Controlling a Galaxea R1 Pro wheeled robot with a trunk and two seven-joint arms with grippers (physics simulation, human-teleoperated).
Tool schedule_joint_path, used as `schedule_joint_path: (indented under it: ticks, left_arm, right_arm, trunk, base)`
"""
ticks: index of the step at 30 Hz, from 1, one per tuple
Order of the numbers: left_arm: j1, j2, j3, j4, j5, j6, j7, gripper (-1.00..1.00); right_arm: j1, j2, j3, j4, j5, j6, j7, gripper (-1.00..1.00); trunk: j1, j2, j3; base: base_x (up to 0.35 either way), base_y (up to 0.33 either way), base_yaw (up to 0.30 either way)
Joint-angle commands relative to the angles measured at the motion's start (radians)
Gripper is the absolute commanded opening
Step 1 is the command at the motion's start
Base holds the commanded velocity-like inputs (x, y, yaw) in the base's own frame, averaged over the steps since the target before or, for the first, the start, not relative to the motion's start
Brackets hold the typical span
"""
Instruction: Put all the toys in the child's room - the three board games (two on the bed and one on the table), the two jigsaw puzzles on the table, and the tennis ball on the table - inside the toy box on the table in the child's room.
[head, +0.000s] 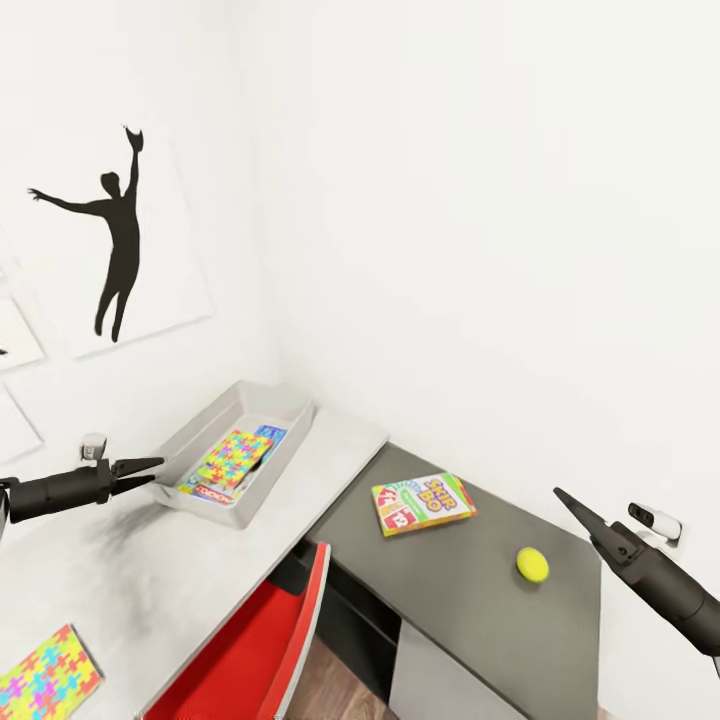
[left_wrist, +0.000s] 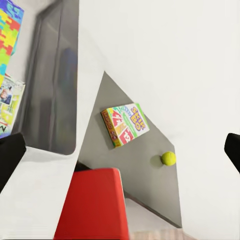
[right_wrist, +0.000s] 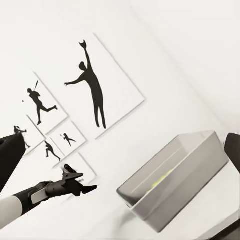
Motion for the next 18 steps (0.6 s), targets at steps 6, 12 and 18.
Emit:
schedule_joint_path:
  ticks: [6,12,18]
  left_arm:
    - [-0.002,-0.001,0.004,0.000,-0.011,0.011,-0.008,1.00]
    - [-0.002,-0.002,0.003,0.000,-0.011,0.011,-0.008,1.00]
    - [0.006,-0.001,0.004,0.004,-0.011,0.011,-0.008,1.00]
  right_arm:
    - [-0.001,0.000,0.001,0.000,-0.003,0.009,-0.001,1.00]
    - [-0.001,0.000,0.001,0.000,-0.002,0.009,-0.002,1.00]
    - [-0.001,0.000,0.002,0.001,-0.002,0.009,-0.002,1.00]
  trunk:
    - [0.001,-0.002,0.004]
    - [0.001,-0.002,0.011]
    - [0.001,-0.002,0.018]
  base:
    - [-0.023,0.000,0.227]
    - [-0.005,0.000,0.230]
    - [-0.005,0.000,0.231]
